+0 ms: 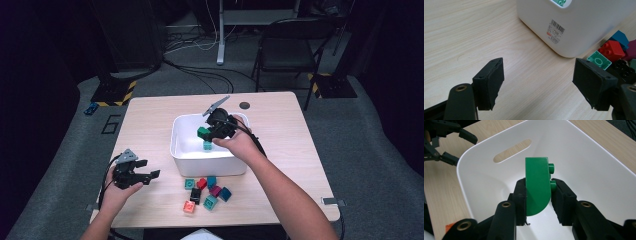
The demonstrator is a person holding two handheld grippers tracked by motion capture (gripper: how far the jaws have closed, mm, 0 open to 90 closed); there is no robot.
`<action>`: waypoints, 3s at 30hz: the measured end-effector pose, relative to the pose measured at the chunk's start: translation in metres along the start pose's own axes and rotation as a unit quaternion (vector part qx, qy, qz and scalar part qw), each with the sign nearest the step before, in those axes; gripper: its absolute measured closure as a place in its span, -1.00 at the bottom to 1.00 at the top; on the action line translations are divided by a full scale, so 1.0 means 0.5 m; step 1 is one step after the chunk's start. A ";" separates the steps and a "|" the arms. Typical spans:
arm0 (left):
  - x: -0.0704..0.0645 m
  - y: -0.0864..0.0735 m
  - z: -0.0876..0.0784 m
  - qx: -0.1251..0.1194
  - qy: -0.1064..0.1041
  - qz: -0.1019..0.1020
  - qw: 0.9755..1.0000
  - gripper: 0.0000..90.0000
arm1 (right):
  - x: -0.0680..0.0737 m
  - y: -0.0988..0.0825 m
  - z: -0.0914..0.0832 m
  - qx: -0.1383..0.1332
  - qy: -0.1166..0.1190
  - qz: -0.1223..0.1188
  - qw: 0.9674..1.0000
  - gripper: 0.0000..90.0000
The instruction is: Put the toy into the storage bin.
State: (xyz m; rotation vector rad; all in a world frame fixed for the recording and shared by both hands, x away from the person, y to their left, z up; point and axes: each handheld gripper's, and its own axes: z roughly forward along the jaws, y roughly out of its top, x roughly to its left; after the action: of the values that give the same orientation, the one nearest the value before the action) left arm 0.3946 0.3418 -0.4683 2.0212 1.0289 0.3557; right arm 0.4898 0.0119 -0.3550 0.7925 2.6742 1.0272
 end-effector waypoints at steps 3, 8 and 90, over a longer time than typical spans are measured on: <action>0.000 0.000 -0.001 -0.002 0.000 -0.002 1.000 -0.45 | -0.005 0.008 0.022 0.005 -0.003 0.001 1.000 0.46; 0.003 -0.001 -0.001 -0.004 0.002 -0.002 1.000 -0.45 | -0.011 0.021 0.059 0.015 -0.008 -0.003 1.000 0.46; 0.001 -0.001 -0.002 0.001 0.003 0.001 1.000 -0.40 | 0.130 -0.160 -0.110 -0.043 0.030 -0.023 0.998 -0.36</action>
State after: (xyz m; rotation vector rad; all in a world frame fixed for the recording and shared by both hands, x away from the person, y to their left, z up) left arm 0.3937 0.3429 -0.4682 2.0231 1.0321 0.3628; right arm 0.3829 -0.0346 -0.3649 0.6912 2.6641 1.1632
